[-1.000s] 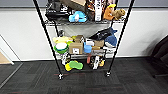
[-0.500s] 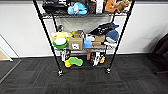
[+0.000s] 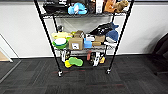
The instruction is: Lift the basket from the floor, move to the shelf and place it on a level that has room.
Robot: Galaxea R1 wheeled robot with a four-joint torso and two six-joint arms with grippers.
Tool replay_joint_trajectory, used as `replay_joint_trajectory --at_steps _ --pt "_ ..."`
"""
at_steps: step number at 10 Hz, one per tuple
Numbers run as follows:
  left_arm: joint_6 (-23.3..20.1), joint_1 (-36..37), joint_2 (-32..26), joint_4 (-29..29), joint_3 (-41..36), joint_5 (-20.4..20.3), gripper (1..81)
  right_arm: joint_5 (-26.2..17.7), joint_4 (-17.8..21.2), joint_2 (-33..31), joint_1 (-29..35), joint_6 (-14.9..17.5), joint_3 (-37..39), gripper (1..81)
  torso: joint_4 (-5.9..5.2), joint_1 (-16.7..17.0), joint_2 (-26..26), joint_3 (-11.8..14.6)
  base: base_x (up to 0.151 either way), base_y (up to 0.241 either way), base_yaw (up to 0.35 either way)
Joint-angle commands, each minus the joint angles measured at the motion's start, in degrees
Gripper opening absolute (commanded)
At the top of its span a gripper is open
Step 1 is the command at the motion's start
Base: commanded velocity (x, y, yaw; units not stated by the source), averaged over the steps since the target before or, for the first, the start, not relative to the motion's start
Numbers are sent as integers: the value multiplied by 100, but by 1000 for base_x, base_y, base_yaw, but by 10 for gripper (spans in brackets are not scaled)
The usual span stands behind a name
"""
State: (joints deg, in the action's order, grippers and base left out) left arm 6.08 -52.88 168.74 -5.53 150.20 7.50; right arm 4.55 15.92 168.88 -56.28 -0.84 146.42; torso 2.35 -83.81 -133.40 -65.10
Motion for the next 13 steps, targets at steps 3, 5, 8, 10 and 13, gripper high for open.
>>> replay_joint_trajectory --at_steps 3,5,8,10,13 --pt "-2 652 -332 -115 -719 279 811 -165 368 -449 552 -48 -923 811 0 0 0 0 0 0 0" --pt "6 625 -611 -115 -1096 279 811 -165 368 -458 525 -48 -985 811 0 0 0 0 0 0 0" --pt "77 625 -1122 -123 -1835 270 811 -165 368 -466 517 -48 -1011 811 0 0 -2 0 0 0 0" --pt "86 625 -1377 -123 -2257 261 811 -165 368 -466 517 -48 -1046 811 0 0 -2 0 0 0 0" --pt "156 625 -1483 -106 -2434 261 811 -165 368 -650 481 -48 -1380 811 0 0 -2 0 0 0 0"
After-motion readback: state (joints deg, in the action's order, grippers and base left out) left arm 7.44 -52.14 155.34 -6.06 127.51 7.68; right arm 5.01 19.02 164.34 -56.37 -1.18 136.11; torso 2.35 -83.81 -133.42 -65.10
